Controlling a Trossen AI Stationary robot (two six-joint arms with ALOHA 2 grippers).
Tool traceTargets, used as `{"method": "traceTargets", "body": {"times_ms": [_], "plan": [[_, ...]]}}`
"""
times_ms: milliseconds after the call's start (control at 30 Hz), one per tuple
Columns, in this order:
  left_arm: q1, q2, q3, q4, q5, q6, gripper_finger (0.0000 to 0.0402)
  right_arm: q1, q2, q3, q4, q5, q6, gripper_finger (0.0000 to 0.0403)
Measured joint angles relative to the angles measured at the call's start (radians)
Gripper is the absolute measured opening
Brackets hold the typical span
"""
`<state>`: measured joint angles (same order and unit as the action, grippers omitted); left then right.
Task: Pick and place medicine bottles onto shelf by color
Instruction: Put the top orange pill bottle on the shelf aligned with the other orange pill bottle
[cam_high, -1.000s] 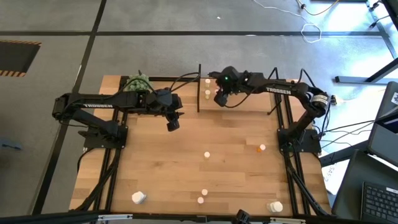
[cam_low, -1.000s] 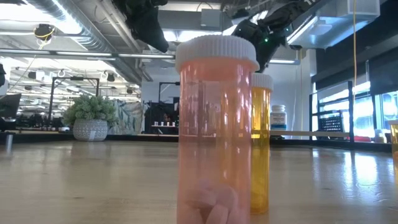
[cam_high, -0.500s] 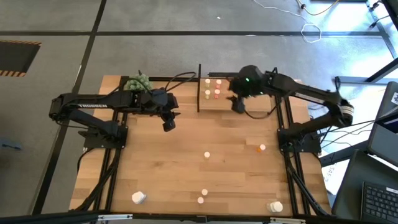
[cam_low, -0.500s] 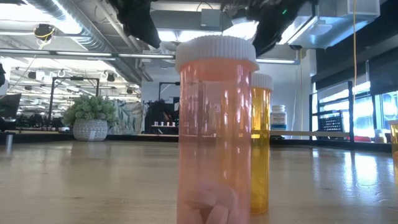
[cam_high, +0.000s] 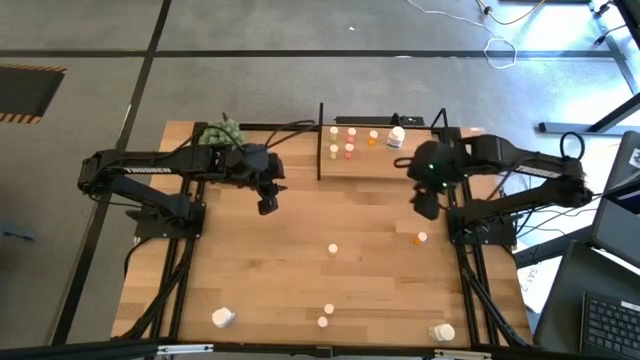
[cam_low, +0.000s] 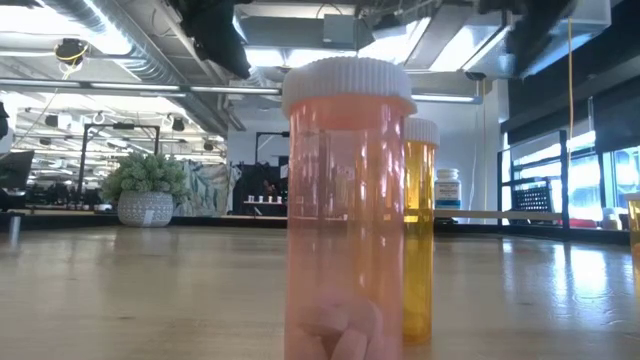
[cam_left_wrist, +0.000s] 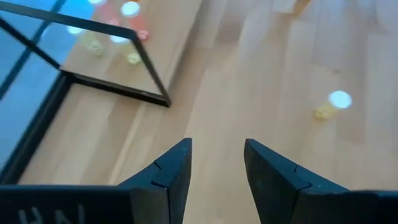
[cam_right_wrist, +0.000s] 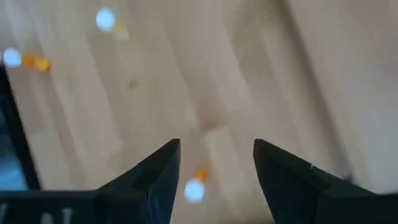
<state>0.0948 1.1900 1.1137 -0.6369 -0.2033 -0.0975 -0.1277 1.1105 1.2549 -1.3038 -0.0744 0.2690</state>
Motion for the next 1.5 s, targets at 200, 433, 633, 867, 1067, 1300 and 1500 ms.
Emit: {"method": "traceTargets", "body": {"times_ms": [200, 433, 633, 867, 1067, 1300, 1500], "plan": [[0.000, 0.000, 0.000, 0.000, 0.039, 0.002, 0.0141, 0.070, -0.036, -0.023, -0.130, -0.029, 0.083, 0.0204], [-0.005, 0.000, 0.000, 0.001, 0.040, 0.003, 0.0141, 0.147, -0.151, -0.150, -0.067, -0.071, 0.152, 0.0204], [-0.025, 0.001, 0.000, 0.005, 0.041, 0.003, 0.0141, 0.177, -0.229, -0.247, -0.037, -0.123, 0.249, 0.0204], [-0.049, 0.001, 0.002, 0.077, 0.059, 0.005, 0.0141, 0.232, -0.237, -0.378, 0.069, -0.113, 0.271, 0.0204], [-0.050, 0.001, 0.002, 0.121, 0.226, 0.022, 0.0141, 0.305, -0.236, -0.517, 0.217, -0.048, 0.253, 0.0204], [-0.050, 0.001, 0.002, 0.123, 0.247, 0.002, 0.0141, 0.352, -0.236, -0.605, 0.254, 0.003, 0.302, 0.0204], [-0.050, 0.001, 0.002, 0.127, 0.247, -0.002, 0.0141, 0.354, -0.236, -0.652, 0.302, 0.003, 0.303, 0.0204]]}}
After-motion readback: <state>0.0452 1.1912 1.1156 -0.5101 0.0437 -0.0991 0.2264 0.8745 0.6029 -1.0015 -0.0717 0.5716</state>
